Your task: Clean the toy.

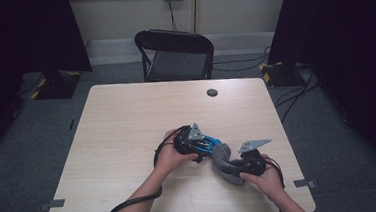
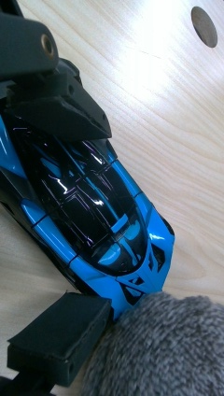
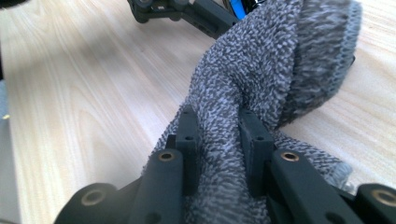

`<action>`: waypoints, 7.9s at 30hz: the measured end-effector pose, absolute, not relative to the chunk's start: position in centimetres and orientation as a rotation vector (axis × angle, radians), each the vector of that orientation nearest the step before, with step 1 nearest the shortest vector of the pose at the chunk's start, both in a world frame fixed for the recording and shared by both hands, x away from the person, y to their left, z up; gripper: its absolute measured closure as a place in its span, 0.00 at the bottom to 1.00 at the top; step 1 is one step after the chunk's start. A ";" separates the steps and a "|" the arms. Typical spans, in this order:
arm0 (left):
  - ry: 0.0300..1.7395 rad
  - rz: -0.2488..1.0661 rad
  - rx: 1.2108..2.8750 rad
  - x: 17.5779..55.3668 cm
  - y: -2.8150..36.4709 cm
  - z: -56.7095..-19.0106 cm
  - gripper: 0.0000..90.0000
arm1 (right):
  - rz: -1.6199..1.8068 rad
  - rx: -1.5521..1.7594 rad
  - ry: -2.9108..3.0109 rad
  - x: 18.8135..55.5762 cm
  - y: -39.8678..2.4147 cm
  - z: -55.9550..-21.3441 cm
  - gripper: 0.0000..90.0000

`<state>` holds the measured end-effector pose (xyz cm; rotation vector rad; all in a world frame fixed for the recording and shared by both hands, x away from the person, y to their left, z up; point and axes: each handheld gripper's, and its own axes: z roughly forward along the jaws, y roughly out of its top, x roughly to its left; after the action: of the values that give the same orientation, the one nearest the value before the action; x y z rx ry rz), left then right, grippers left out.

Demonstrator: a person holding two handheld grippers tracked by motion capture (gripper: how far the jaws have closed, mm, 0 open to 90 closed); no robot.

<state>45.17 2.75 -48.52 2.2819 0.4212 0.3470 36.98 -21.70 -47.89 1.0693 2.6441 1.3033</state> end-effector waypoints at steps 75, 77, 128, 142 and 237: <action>0.404 0.340 2.298 45.2 2.6 -48.4 0.17 | 1.167 1.177 2.432 41.6 -23.9 -48.3 0.81; 0.404 0.340 2.297 45.2 2.6 -48.4 0.17 | 1.167 1.177 2.435 41.5 -24.0 -48.3 0.81; 0.406 0.350 2.280 45.1 2.6 -48.6 0.17 | 1.191 1.105 2.519 37.6 -23.2 -48.1 0.81; 0.407 0.353 2.281 45.0 2.6 -48.6 0.17 | 1.205 1.076 2.562 36.8 -22.3 -48.1 0.81; 0.614 0.278 2.145 46.1 4.1 -49.1 0.15 | 1.191 0.925 2.462 51.7 -16.4 -47.6 0.50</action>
<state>46.13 4.13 -49.07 2.1453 0.6138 0.2783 51.68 -16.38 -47.55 0.9254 2.4619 1.1913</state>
